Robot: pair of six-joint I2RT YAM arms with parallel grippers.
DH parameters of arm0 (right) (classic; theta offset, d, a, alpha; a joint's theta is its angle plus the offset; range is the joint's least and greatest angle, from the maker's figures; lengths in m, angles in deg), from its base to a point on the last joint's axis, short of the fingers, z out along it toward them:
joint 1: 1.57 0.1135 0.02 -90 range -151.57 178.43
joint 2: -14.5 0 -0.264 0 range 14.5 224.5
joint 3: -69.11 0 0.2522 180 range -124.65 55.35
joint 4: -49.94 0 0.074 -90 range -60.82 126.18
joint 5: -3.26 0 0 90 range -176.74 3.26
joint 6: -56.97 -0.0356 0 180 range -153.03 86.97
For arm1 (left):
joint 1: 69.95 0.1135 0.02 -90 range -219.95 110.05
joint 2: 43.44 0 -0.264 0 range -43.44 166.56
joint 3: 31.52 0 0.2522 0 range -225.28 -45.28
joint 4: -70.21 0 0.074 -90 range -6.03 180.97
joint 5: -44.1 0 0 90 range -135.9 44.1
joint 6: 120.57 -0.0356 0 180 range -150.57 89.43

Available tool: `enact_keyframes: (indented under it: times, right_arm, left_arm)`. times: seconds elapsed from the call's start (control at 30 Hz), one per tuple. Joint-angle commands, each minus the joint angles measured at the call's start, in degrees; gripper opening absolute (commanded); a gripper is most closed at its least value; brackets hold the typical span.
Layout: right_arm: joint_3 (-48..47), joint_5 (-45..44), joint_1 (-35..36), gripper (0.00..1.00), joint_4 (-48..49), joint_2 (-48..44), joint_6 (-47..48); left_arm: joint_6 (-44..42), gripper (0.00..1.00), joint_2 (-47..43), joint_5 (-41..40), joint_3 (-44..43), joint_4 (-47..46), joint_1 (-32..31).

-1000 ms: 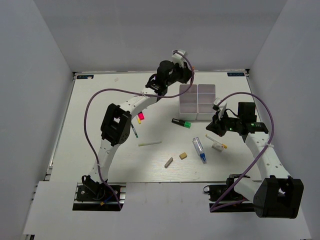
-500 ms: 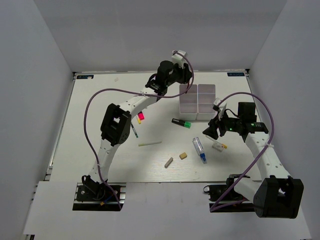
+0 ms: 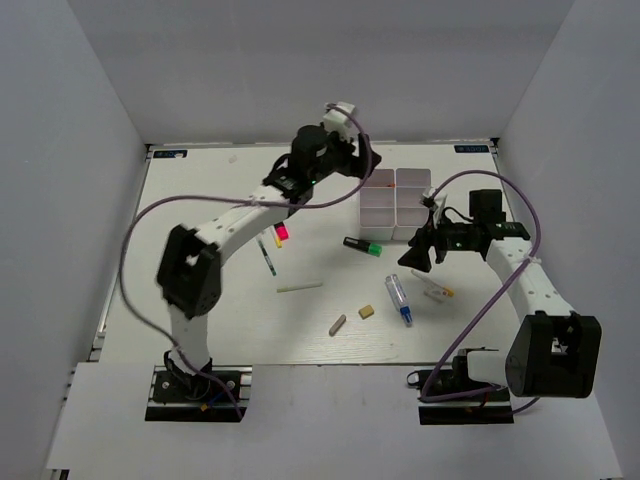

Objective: Sort the stationery into containers
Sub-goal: Place the stationery into the container, then grab a piece of stationery with the right arm

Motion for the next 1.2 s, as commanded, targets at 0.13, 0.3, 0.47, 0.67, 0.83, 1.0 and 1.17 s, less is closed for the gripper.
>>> enact_keyframes:
  times: [0.13,0.3,0.47,0.67,0.83,1.0,1.17]
  right_arm:
    - [-5.4,-3.7,10.5,0.53,4.0,3.8,-2.6]
    - [-12.3,-14.9,24.7,0.44,6.6,10.6,-5.6]
    - [-27.1,-27.1,37.4,0.41,9.3,25.4,-16.4]
    - [-52.3,-35.8,45.8,0.45,5.5,43.7,-30.7]
    - [-59.4,-40.3,50.1,0.45,7.1,51.5,-32.6]
    - [-64.0,-46.3,51.8,0.47,11.2,58.2,-36.1]
    - [-64.7,-54.8,53.6,0.50,14.1,61.8,-36.7]
  left_arm:
    - [6.0,1.00,-37.8,-14.4,28.0,9.2,1.0]
    - [20.2,1.00,-55.0,-22.4,41.8,30.3,1.0]
    - [35.1,1.00,-71.0,-25.4,51.8,48.2,1.0]
    - [45.7,0.98,-83.2,-28.3,54.9,61.9,1.0]
    - [48.7,0.97,-86.4,-28.3,53.7,71.1,1.0]
    - [49.8,0.96,-88.2,-27.3,53.2,73.5,1.0]
    - [49.8,0.96,-88.7,-26.7,53.2,74.0,1.0]
